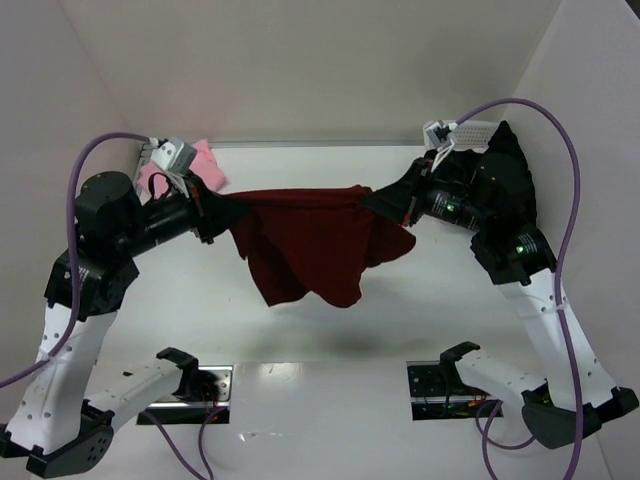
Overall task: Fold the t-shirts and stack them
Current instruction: Move the tshirt to the center of the board
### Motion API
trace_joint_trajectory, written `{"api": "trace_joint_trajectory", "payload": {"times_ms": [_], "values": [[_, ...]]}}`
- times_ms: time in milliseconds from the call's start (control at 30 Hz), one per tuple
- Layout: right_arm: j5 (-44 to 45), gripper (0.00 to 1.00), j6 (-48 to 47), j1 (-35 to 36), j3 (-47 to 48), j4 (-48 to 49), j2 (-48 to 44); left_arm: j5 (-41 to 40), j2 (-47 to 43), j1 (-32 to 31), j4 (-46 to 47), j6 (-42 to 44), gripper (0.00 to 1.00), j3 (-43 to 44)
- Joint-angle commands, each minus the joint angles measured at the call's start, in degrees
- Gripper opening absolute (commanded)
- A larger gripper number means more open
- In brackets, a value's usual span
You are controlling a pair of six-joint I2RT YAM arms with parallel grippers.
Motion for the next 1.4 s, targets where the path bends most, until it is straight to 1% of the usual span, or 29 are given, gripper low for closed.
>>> {"api": "trace_joint_trajectory", "payload": {"times_ms": [0,67,100,133,167,200,233,267,300,333,367,433,467,533,567,600,633,700,767,867,933,1033,1067,1100,1167,1200,1233,1333,1367], "values": [[3.0,0.10,1.4,-1.9,-5.4,-1.2,1.9,-3.7,-1.7,1.3,6.4,-1.4,0.00,-1.8],[6.2,0.12,1.4,-1.9,-10.5,-1.2,4.8,-5.4,3.2,1.3,8.1,-1.4,0.00,-5.4],[8.7,0.16,1.4,-1.9,-11.8,-1.2,6.4,-5.4,4.9,1.3,8.9,-1.4,0.00,-6.9],[10.0,0.24,1.4,-1.9,-13.7,-0.7,9.9,-6.1,8.5,1.3,9.7,-1.4,0.00,-8.4],[10.9,0.31,-0.3,-1.9,-14.3,0.1,11.4,-9.4,10.3,1.9,11.7,-2.1,0.00,-9.9],[14.1,0.49,-1.3,-1.9,-14.3,0.1,14.3,-12.4,14.2,2.5,12.2,-2.1,0.04,-12.1],[17.4,0.55,-2.1,-1.9,-13.2,0.1,16.2,-13.8,18.2,2.5,12.2,-2.1,0.37,-12.7],[19.2,0.68,-2.7,-1.9,-12.4,0.1,17.0,-13.8,20.3,3.2,12.2,-1.4,0.58,-12.7],[20.9,0.68,-2.7,-1.9,-11.4,0.1,17.7,-14.5,22.1,3.2,12.2,-0.8,0.79,-12.0],[23.7,0.88,-3.8,-1.9,-8.3,0.1,18.4,-15.6,25.9,3.2,11.6,-0.2,0.98,-9.8],[24.4,0.92,-3.8,-1.9,-7.5,0.1,18.4,-16.3,26.5,3.2,11.6,-0.2,1.00,-9.2],[25.0,0.94,-3.8,-1.9,-6.3,0.6,18.4,-19.6,26.5,3.2,11.0,-0.2,1.00,-7.6],[25.0,0.94,-4.7,-1.9,-5.0,0.6,18.4,-22.7,26.5,3.2,11.0,-0.9,1.00,-7.6],[23.6,0.94,-5.3,-1.9,-4.5,0.6,19.2,-25.7,26.5,3.8,8.8,-1.5,1.00,-6.8],[22.7,0.92,-5.9,-1.9,-4.5,0.6,20.1,-28.4,26.5,3.8,8.2,-2.6,1.00,-6.2],[22.0,0.90,-5.9,-1.4,-4.5,0.6,21.0,-29.3,25.2,3.8,8.2,-2.6,1.00,-6.2],[21.4,0.89,-5.9,-1.4,-4.5,0.6,21.5,-29.4,24.6,3.8,8.2,-3.4,1.00,-7.1],[21.4,0.87,-6.6,2.5,-4.5,0.6,23.2,-29.9,23.6,3.8,7.0,-5.3,1.00,-10.3],[21.4,0.86,-7.3,4.6,-4.5,0.6,24.3,-29.2,22.8,3.8,7.0,-6.6,1.00,-12.8],[21.4,0.86,-7.3,8.6,-6.0,2.8,28.2,-28.0,20.0,3.8,7.5,-9.7,1.00,-19.9],[21.4,0.86,-7.9,9.7,-6.6,2.8,30.2,-25.7,19.4,3.8,8.2,-11.0,1.00,-22.6],[21.9,0.84,-8.4,10.2,-6.6,4.9,35.0,-27.2,18.9,4.3,10.4,-12.4,1.00,-26.0],[21.9,0.83,-8.4,10.2,-6.1,4.9,35.5,-27.2,19.6,4.3,11.0,-12.4,1.00,-26.0],[22.7,0.83,-8.4,10.2,-5.2,4.9,36.3,-29.1,20.9,4.3,11.0,-12.4,1.00,-26.0],[22.7,0.79,-9.0,10.2,-3.5,4.3,38.7,-32.7,24.7,4.3,11.0,-12.4,1.00,-26.0],[22.7,0.79,-9.0,10.2,-2.8,4.3,38.8,-36.0,25.8,4.3,11.9,-12.4,1.00,-24.6],[22.7,0.79,-9.0,10.2,-2.8,4.3,38.8,-37.3,27.0,4.3,12.8,-12.4,1.00,-24.6],[23.4,0.79,-9.0,10.2,-3.5,4.3,37.5,-39.9,32.3,4.9,17.5,-10.3,1.00,-20.9],[24.2,0.79,-9.0,10.2,-4.1,4.3,36.6,-39.9,36.0,4.9,18.4,-10.3,1.00,-19.7]]}}
